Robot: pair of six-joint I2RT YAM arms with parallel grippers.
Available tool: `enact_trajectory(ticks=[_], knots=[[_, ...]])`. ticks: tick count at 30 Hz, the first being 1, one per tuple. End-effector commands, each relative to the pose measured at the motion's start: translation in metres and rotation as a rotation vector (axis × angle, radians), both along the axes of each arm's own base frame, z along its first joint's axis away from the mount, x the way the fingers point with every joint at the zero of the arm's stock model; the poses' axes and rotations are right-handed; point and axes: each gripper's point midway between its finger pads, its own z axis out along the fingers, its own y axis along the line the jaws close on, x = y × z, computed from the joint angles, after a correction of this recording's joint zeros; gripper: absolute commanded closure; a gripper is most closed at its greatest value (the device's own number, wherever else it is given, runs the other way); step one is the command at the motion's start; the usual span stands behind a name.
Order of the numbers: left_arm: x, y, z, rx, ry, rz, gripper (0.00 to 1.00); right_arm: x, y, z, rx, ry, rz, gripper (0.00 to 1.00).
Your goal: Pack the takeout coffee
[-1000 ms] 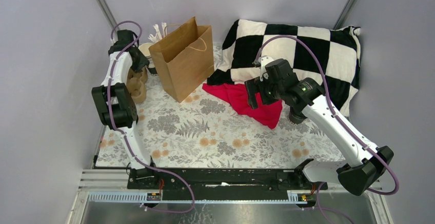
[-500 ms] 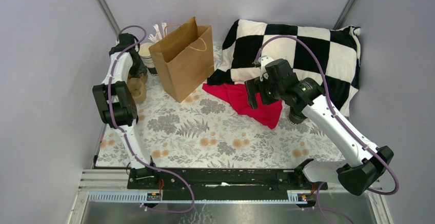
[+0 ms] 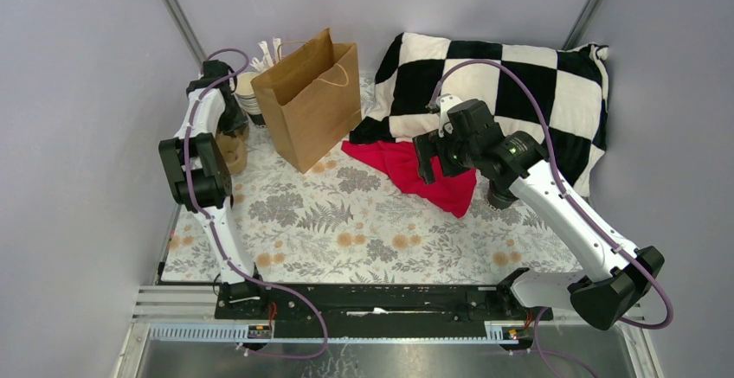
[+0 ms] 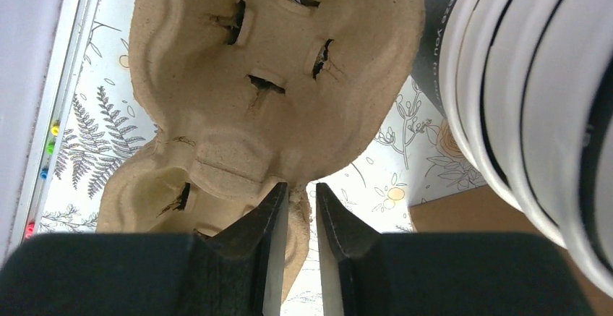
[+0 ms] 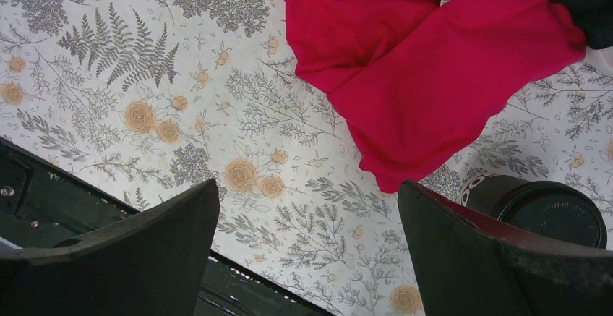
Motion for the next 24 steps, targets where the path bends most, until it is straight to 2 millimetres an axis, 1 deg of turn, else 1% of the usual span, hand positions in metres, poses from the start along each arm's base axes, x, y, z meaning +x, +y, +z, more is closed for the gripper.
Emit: enact_trajectory(ticks=[1,4,6,9,13,15,17,20,22,24], knots=[[0.004,0.009,0.011,0.032,-0.015,0.002,0.76,0.001,0.003,0.007,0.001,-0.022,0.013,0.00],[0.003,0.010,0.008,0.032,-0.008,0.003,0.78,0.001,0.004,0.007,0.003,-0.021,0.014,0.00],[0.003,0.010,0.007,0.030,-0.004,-0.002,0.75,0.002,0.003,0.007,0.002,-0.021,0.013,0.00],[0.003,0.010,0.005,0.033,0.001,-0.006,0.75,0.001,0.003,0.007,0.002,-0.018,0.013,0.00],[0.003,0.013,0.007,0.046,0.004,-0.009,0.80,0.001,0.004,0.007,0.003,-0.019,0.014,0.00],[0.002,0.015,0.010,0.061,0.005,-0.006,0.83,0.001,0.004,0.008,0.005,-0.021,0.014,0.00],[0.002,0.016,0.015,0.067,-0.004,-0.007,0.84,0.001,0.004,0.008,0.004,-0.020,0.015,0.00],[0.004,0.017,0.024,0.075,-0.026,-0.010,0.84,0.002,0.004,0.007,0.004,-0.019,0.014,0.00],[0.005,0.017,0.027,0.078,-0.030,-0.013,0.84,0.002,0.004,0.008,0.006,-0.019,0.014,0.00],[0.004,0.017,0.027,0.079,-0.028,-0.017,0.82,0.001,0.004,0.007,0.005,-0.018,0.014,0.00]])
